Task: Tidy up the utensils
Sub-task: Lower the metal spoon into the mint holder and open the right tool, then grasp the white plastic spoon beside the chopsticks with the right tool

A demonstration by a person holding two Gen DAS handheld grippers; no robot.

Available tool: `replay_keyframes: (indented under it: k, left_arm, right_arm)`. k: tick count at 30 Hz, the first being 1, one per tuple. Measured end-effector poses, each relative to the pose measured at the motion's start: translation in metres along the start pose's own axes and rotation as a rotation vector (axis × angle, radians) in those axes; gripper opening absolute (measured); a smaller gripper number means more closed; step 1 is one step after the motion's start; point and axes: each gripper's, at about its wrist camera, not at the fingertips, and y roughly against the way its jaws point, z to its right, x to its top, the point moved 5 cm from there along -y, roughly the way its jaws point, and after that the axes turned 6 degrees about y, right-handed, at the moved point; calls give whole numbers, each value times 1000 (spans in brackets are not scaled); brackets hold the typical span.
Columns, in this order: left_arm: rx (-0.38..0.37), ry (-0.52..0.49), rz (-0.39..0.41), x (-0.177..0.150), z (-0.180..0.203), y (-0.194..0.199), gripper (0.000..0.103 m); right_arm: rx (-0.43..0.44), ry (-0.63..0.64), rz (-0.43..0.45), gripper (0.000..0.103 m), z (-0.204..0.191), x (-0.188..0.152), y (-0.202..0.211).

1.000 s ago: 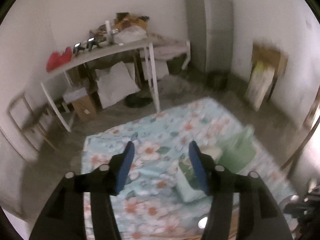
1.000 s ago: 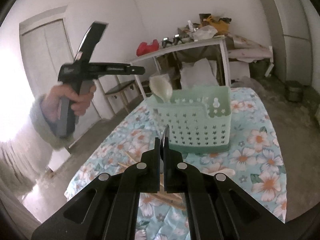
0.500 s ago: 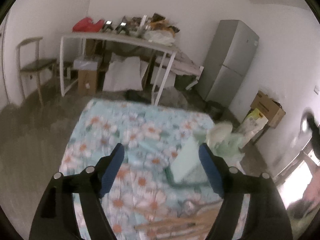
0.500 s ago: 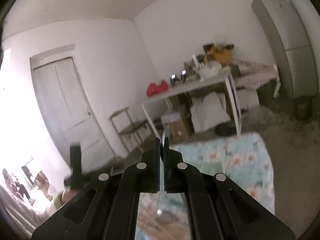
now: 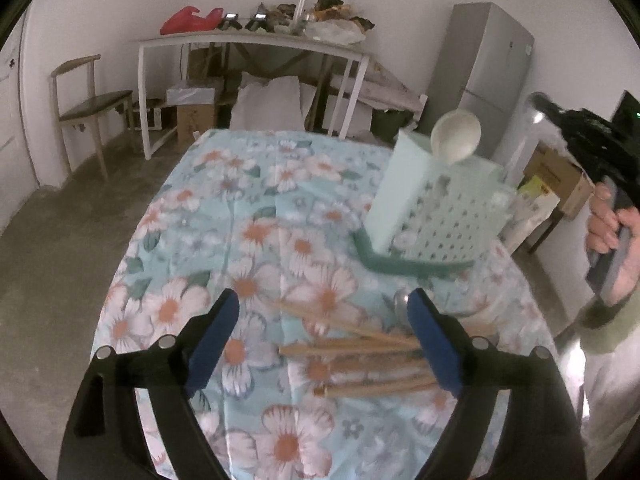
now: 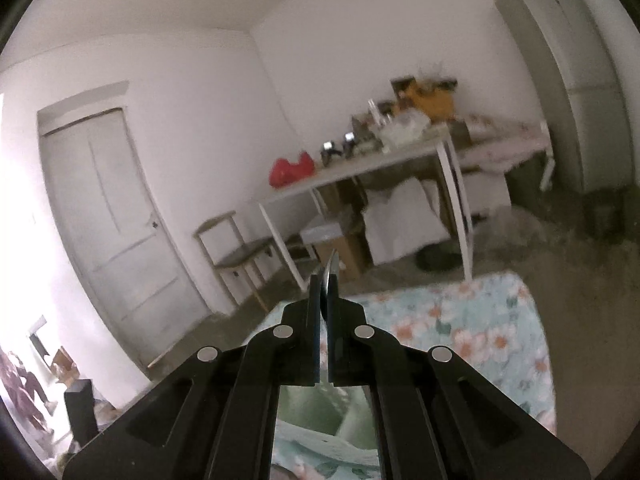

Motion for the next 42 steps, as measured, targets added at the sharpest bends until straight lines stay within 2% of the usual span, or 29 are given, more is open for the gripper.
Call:
replay_keyframes:
  k: [4,5,8,10,11,12,13,15,20,25,29,32,35,39,42]
  left_arm:
    - [43,-47,-29,-15,-1,-8,85]
    - [50,-54,-33,-18,-1,-9,85]
    - [58,-81,-53,-28,-1,-14,85]
    - [49,-84,-72,-34,-1,-16,85]
    - [45,-73,-79,-36,-2,-17,85]
    - [42,-64,-82,-37,-3,-19,85]
    - [36,-50,-83,-37,-4,-19,85]
    - [17,-16,-86,-37,-7,-20,86]
    - [-17,63,-54,-32,-12,-16,97]
    - [-51,116,-29,-26,-18,-10,97]
    - [-79,162,-34,-27,-22,-9,97]
    - [-115,195,-36,-29,-22,-8,97]
    - [-137,208,-36,-31,-20,-7,97]
    - [-170,197,-61,-35,-13,-8,97]
    - [-160,181,-87,-39,-8,-11,97]
  right_arm:
    - [-5,-31,-91,1,16,-29,-17]
    - [-24,-26,-114,5,19,-33,-19]
    - [-72,-5,-124,10,23,-39,-15]
    - [-104,13,-112,19,25,-35,-8]
    - [-126,25,-101,31,26,-32,-4]
    - [-139,34,-93,37,26,-29,-3]
    - [-155,49,-78,37,26,-26,2]
    - [-176,71,-56,46,25,-20,9]
    - [-207,101,32,51,18,-6,36]
    - [-183,87,107,51,4,0,71]
    - [-163,118,90,51,-16,-10,86]
    - [-145,106,24,51,-25,-30,85]
    - [-143,77,-94,49,-30,-63,72]
    - [-113,13,-319,26,-35,-118,32]
    - [-115,10,-472,15,-40,-158,0]
